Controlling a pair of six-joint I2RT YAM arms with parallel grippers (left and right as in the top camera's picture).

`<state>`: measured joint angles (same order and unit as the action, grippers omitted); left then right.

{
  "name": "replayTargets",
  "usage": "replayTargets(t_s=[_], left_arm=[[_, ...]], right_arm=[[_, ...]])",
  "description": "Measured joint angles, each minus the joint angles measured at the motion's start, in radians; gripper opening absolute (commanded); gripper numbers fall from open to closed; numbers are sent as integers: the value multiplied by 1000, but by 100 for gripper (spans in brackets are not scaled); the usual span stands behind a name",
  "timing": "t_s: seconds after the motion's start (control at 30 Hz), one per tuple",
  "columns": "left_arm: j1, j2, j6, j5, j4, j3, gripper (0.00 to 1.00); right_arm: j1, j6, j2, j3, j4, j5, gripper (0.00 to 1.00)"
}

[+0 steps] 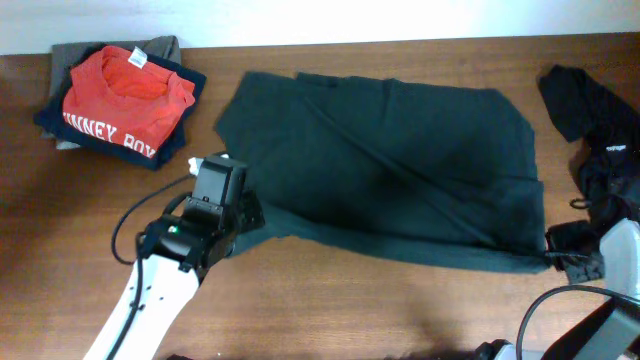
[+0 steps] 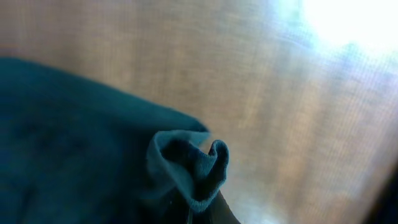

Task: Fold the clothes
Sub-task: 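Lift both bottom corners and fold them upward toward the shirt's top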

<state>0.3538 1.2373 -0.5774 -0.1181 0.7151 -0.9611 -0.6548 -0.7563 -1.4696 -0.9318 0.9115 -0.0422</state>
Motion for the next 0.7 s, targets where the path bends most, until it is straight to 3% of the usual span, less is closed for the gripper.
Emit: replayTargets(t_s=[0.33,0.7], left_arm=[[0,148,31,-63,-149,0,1],[-40,182,40,-144,-262,0,1]], right_arm=[[119,0,0,0,-151,38,4],[171,-25,-2,-1,-214,13,4]])
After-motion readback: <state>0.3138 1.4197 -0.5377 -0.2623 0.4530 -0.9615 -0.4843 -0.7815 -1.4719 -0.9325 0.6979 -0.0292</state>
